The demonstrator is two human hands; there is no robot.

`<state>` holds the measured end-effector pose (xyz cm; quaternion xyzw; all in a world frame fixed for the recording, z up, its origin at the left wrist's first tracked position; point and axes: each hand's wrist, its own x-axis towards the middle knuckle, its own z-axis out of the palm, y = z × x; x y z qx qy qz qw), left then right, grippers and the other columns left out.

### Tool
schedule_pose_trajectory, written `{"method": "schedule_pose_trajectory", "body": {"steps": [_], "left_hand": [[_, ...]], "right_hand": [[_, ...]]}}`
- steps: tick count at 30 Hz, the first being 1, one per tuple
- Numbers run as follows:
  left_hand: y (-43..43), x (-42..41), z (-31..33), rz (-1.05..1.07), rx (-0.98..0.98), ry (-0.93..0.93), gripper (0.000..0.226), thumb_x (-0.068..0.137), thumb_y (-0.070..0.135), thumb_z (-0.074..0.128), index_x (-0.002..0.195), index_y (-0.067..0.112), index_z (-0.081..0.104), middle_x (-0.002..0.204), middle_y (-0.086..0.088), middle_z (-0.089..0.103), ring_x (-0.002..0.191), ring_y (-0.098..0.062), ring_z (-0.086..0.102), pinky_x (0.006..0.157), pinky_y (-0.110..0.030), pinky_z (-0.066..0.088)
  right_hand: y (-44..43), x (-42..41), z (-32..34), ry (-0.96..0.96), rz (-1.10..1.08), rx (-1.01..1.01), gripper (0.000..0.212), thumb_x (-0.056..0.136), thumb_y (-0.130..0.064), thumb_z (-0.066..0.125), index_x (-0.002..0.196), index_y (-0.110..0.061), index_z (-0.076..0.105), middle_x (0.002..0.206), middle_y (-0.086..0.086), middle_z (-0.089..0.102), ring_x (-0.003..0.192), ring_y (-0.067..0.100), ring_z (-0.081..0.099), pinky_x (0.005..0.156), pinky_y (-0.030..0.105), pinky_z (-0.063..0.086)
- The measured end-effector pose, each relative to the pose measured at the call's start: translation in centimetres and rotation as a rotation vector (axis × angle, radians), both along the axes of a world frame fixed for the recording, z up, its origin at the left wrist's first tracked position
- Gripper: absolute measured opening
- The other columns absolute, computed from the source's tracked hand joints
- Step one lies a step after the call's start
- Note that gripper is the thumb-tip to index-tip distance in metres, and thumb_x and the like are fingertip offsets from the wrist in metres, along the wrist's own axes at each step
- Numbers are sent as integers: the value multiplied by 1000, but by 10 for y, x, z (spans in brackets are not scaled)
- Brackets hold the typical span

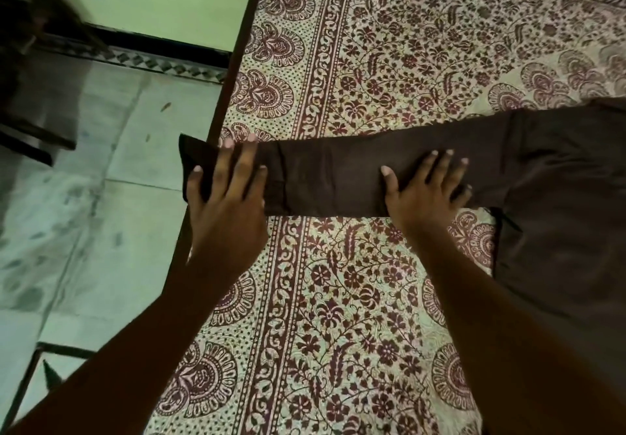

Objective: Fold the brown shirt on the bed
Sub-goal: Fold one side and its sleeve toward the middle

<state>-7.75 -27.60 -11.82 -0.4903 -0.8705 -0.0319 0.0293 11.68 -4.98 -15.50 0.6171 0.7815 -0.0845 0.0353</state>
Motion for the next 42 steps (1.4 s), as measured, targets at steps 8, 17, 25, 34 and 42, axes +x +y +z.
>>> {"method": "schedule_pose_trajectory", "body": {"steps": [8, 17, 25, 34, 42], "left_hand": [[-2, -2, -20, 268, -54, -190, 69, 96, 41, 35, 160, 15, 37, 172, -15, 23, 158, -38, 23, 121, -63, 22], [70, 62, -23, -166, -113, -259, 67, 106, 59, 19, 166, 27, 23, 175, 3, 14, 161, -21, 16, 125, -55, 25], [150, 133, -3, 128, -126, -270, 62, 107, 47, 36, 152, 5, 46, 164, -19, 37, 153, -38, 31, 122, -61, 20], [315, 230, -6, -208, -13, -467, 44, 106, 26, 49, 149, 16, 49, 161, -6, 42, 149, -28, 38, 118, -52, 30], [445, 245, -16, -133, -78, -412, 46, 108, 33, 45, 153, 24, 41, 161, -8, 38, 148, -36, 35, 117, -64, 22]], "right_hand": [[-49, -65, -1, 108, 678, -132, 74, 105, -65, 23, 167, -26, 8, 176, 4, -6, 160, 39, -8, 126, 65, 0], [17, 38, 6, 38, 246, -27, 62, 111, -41, 32, 164, -10, 27, 174, 12, 16, 161, 33, 11, 128, 55, 2], [66, 117, 17, 394, 392, 46, 58, 108, -40, 34, 154, -7, 47, 165, 13, 39, 156, 32, 30, 129, 50, 16], [132, 252, -8, 192, 151, 69, 65, 107, -46, 32, 157, -6, 41, 170, 15, 27, 158, 36, 21, 129, 54, 17], [129, 266, -30, 215, 197, 212, 61, 107, -43, 36, 158, -11, 42, 169, 13, 30, 158, 30, 25, 128, 47, 22]]}}
